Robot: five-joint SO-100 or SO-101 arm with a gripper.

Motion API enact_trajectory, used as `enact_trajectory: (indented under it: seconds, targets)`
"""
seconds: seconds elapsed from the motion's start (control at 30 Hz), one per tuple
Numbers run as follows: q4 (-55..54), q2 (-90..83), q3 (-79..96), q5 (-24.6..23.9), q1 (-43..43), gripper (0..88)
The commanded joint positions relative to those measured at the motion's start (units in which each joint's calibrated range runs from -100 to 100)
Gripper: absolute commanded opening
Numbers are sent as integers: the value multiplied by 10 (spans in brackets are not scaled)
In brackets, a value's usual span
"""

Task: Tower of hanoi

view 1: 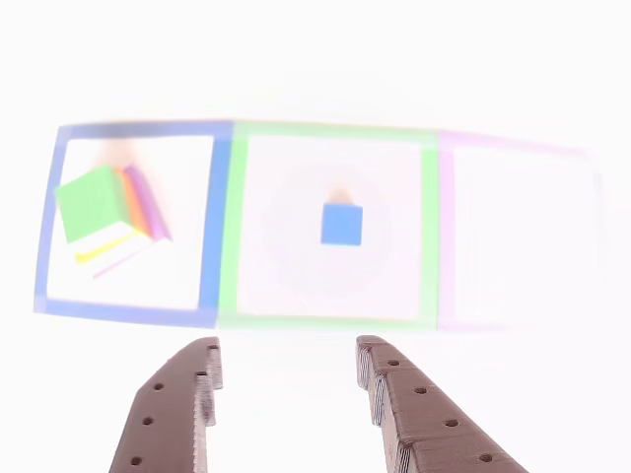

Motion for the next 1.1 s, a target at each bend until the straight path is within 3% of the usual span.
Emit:
enact_trajectory:
  seconds: [0.0, 0.23, 0.47, 1.07]
  targets:
    - [-199, -71, 201, 0, 29, 226]
    - [-492, -90, 458, 0, 59, 301]
    - [-700, -37, 591, 0, 68, 314]
    - [-1125, 278, 635, 0, 78, 316]
